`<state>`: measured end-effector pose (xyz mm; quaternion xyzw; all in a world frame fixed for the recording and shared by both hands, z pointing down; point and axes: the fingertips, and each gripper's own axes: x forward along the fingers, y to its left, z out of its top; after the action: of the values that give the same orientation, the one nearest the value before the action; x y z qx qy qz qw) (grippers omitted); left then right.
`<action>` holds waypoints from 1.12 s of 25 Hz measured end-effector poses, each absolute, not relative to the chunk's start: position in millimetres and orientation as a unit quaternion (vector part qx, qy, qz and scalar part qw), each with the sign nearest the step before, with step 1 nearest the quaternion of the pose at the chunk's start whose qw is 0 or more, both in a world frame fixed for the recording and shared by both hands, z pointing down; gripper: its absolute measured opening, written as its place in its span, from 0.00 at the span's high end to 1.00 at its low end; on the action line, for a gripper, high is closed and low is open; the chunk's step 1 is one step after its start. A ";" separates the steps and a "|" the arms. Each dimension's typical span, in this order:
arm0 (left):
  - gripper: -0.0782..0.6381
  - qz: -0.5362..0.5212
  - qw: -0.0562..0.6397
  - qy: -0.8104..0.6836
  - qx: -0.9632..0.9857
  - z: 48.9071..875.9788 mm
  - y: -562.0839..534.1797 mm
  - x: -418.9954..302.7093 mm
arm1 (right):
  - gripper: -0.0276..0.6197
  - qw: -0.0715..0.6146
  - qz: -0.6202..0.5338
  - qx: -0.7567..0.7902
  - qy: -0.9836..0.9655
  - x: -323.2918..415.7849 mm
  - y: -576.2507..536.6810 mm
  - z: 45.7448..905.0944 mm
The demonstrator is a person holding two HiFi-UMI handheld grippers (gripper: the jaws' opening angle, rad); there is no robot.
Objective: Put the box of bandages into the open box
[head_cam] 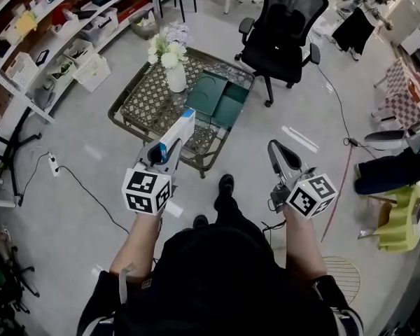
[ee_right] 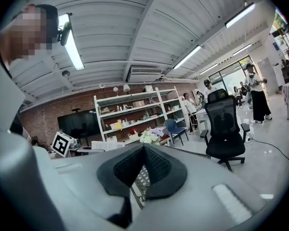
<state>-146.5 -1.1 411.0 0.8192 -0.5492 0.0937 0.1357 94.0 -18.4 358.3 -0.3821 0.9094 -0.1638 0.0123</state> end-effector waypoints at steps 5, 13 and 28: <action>0.78 0.097 0.141 -0.551 0.816 415.0 -34.9 -142.0 | 0.94 0.018 -0.183 -0.373 0.909 90.9 -60.9 372.7; 0.78 0.125 0.161 -0.564 0.800 428.9 -109.7 -134.8 | 0.94 0.019 -0.221 -0.346 0.912 86.8 -153.5 394.9; 0.78 0.175 0.196 -0.570 0.778 450.9 -216.8 -100.5 | 0.94 0.013 -0.272 -0.304 0.913 101.5 -294.5 428.6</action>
<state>-100.5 -216.8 450.9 0.7784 -0.5702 0.1752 0.1958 101.5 -294.5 428.6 -0.3038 0.9130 -0.2720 0.0132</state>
